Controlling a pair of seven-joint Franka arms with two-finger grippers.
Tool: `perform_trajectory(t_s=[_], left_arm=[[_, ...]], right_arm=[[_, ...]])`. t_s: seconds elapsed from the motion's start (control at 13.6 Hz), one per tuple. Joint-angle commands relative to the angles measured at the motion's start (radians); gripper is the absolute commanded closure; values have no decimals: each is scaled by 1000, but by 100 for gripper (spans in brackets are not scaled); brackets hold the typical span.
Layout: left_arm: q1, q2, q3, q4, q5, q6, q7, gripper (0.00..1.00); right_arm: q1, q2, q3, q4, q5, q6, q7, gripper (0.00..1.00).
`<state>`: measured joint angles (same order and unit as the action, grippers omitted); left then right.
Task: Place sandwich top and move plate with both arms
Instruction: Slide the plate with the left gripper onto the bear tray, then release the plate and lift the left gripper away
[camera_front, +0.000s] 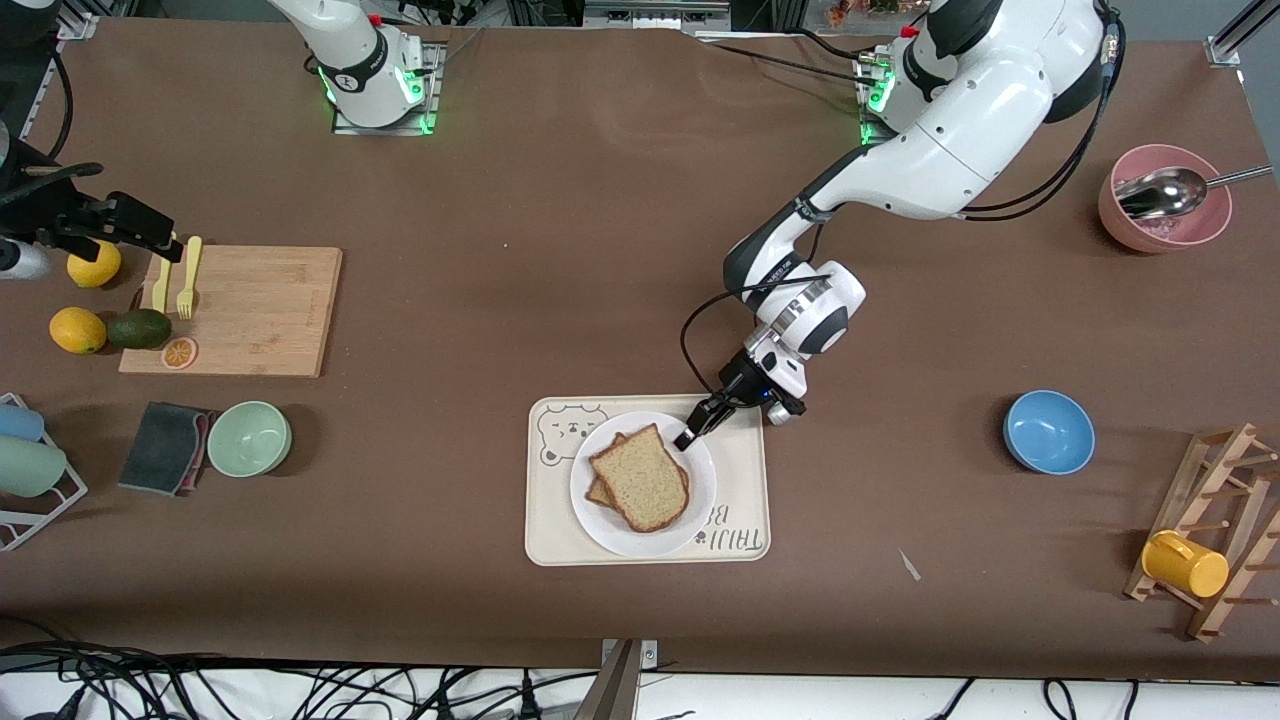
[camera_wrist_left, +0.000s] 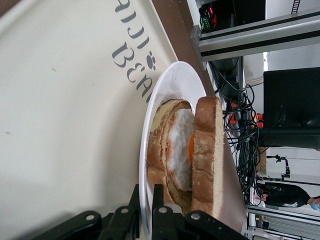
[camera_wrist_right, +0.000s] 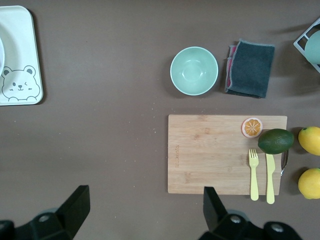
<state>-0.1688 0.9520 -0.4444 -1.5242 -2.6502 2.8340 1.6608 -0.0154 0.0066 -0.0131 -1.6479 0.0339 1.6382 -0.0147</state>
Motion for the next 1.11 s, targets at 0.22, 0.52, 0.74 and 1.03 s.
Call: perform_trajectory(t_s=[0.22, 0.52, 0.74, 1.03], left_arm=[[14, -25, 9, 18, -145, 94, 108, 48], [107, -62, -87, 27, -119, 273, 109, 47], [239, -68, -253, 30, -60, 407, 112, 40], [276, -128, -292, 45, -57, 545, 116, 30]], right_arm=[[-8, 4, 4, 19, 8, -18, 4, 0], [-8, 4, 4, 19, 9, -18, 4, 0], [-8, 4, 4, 19, 9, -18, 2, 0], [-8, 4, 4, 20, 8, -18, 2, 0]])
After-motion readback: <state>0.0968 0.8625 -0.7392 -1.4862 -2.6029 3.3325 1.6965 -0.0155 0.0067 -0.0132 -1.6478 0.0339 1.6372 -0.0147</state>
